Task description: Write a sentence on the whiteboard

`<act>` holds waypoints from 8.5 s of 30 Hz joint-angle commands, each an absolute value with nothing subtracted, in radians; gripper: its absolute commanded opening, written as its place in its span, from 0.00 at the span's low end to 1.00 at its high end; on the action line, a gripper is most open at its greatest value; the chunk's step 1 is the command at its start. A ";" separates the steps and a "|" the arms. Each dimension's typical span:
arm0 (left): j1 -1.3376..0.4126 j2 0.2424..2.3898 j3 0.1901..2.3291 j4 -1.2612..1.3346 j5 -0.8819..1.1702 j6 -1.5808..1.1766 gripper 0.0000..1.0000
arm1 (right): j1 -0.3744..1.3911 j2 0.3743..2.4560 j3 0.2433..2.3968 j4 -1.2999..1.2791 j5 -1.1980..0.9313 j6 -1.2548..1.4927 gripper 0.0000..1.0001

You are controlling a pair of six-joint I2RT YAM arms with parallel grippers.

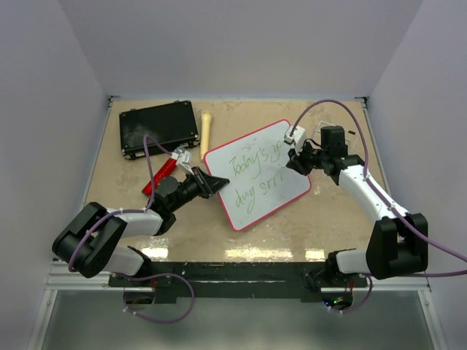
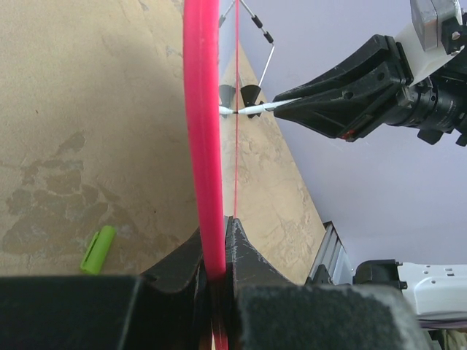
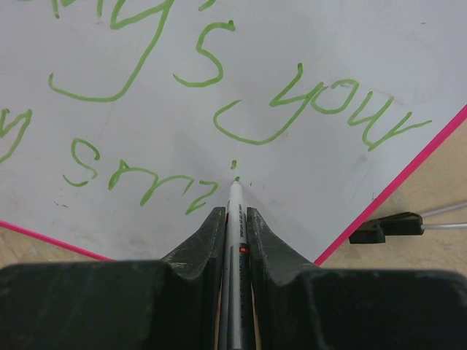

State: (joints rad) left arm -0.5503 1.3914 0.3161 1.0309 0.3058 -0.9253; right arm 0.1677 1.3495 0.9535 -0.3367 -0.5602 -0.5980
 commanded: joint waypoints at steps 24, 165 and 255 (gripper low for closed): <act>-0.554 1.393 0.314 1.057 0.321 -0.848 0.00 | 0.163 1.341 0.936 -0.474 -0.520 -0.710 0.00; -0.549 1.391 0.308 1.054 0.324 -0.839 0.00 | 0.298 1.292 0.940 -0.360 -0.448 -0.551 0.00; -0.482 1.262 0.390 0.948 0.552 -0.359 0.00 | -0.060 0.988 1.189 -0.471 -0.959 -0.488 0.00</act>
